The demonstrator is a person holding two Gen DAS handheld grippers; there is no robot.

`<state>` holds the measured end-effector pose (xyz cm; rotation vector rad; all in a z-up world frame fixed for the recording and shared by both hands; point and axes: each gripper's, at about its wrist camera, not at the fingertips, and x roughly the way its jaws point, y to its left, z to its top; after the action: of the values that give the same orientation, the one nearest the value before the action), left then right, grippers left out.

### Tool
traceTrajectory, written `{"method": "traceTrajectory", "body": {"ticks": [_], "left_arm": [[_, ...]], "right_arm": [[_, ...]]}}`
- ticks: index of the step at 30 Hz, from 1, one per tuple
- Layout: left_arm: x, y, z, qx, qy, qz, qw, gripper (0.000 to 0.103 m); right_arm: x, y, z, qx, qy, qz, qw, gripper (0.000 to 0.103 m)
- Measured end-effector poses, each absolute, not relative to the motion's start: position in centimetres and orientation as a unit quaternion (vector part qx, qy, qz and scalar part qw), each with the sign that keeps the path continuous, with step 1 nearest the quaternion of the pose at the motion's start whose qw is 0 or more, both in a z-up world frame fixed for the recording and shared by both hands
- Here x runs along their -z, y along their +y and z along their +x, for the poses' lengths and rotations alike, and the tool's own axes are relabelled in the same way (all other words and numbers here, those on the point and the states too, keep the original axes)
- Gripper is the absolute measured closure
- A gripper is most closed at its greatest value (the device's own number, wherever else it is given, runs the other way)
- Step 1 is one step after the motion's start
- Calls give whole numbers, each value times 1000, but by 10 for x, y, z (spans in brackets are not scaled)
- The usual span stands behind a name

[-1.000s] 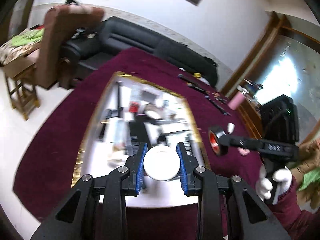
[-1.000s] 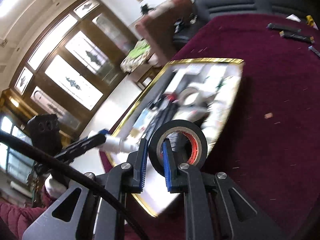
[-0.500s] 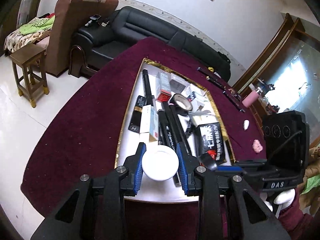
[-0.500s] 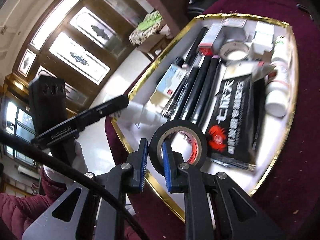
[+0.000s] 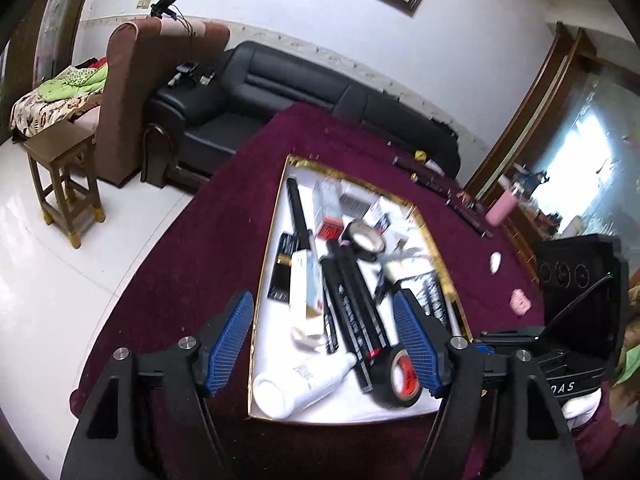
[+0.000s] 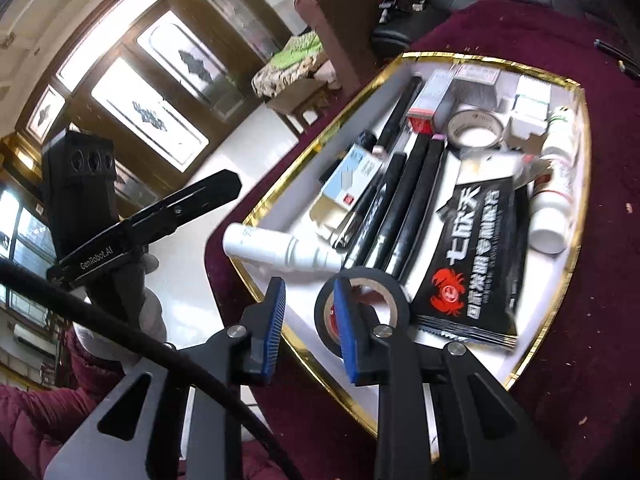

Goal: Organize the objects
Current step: 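Lower the bottle and tape into the tray, open both grippers, then move both grippers back toward the pink pom-pom and white bottle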

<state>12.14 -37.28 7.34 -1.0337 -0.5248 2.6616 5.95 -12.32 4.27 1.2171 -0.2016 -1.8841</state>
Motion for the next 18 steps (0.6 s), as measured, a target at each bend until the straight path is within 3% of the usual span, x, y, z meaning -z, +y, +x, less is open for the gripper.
{"method": "traceTrajectory", "body": {"ticks": [5, 11, 18], "left_arm": [[-70, -381, 122, -903, -214, -353, 121, 36], [-51, -380, 126, -869, -284, -372, 163, 36], [-39, -348, 120, -854, -278, -394, 193, 36]], "right_arm": [[-42, -133, 59, 713, -143, 497, 474, 72], [-45, -136, 61, 710, -153, 495, 477, 72], [-45, -106, 58, 721, -187, 486, 457, 71]]}}
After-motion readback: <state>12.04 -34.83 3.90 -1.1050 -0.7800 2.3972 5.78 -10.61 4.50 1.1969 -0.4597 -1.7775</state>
